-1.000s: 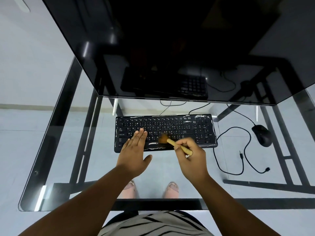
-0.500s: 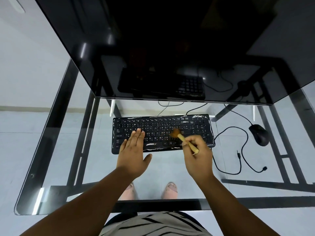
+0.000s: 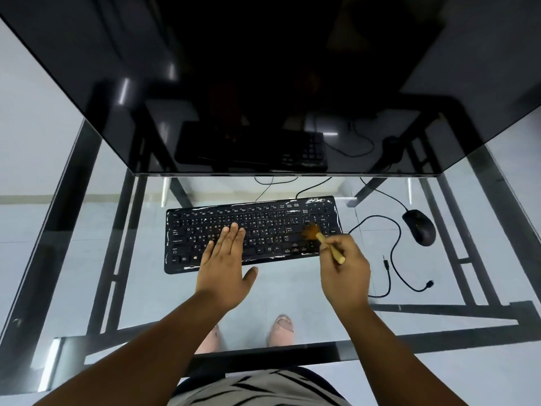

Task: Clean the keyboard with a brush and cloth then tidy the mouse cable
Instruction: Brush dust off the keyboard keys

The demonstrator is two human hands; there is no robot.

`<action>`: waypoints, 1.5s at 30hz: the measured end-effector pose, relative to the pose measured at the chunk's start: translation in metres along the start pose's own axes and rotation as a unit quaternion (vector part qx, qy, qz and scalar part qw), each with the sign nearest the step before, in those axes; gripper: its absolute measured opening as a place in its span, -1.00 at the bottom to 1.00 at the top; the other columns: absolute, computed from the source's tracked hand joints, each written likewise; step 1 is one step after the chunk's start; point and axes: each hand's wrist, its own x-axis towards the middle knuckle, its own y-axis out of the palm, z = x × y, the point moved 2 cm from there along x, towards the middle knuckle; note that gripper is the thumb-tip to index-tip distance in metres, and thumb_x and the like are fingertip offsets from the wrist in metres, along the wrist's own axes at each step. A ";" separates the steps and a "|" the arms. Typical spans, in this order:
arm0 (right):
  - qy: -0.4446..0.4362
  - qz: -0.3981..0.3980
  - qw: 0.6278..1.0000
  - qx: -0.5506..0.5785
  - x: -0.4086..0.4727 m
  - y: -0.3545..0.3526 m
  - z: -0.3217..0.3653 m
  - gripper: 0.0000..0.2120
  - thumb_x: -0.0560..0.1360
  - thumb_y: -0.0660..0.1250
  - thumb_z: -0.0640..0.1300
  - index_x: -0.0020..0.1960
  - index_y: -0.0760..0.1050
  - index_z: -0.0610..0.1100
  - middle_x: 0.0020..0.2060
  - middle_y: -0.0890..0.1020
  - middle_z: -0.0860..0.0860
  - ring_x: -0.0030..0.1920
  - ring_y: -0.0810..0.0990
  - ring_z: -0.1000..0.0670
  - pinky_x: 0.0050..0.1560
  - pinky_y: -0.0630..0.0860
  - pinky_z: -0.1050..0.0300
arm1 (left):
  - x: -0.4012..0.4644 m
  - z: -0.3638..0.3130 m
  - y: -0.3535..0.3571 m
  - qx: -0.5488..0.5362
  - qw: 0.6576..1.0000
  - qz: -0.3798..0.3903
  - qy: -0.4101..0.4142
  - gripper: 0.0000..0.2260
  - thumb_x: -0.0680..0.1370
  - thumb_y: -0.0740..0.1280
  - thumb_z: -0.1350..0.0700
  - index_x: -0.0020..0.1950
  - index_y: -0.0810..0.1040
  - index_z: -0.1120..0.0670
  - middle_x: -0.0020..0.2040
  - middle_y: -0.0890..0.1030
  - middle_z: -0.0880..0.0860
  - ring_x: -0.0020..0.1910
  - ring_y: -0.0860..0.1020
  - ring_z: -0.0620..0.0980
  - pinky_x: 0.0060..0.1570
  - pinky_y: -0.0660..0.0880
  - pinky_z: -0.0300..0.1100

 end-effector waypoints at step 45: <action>-0.029 0.034 0.998 0.049 0.051 -0.032 -0.035 -0.90 0.55 0.34 -0.18 -0.06 0.54 0.01 -0.32 0.61 0.09 -0.31 0.53 0.06 -0.34 0.45 0.25 | 0.017 -0.052 0.022 0.014 1.000 -0.003 0.001 -0.28 0.56 0.17 -0.19 0.59 -0.07 0.04 0.59 -0.15 -0.04 0.56 -0.16 -0.06 0.48 -0.16 -0.08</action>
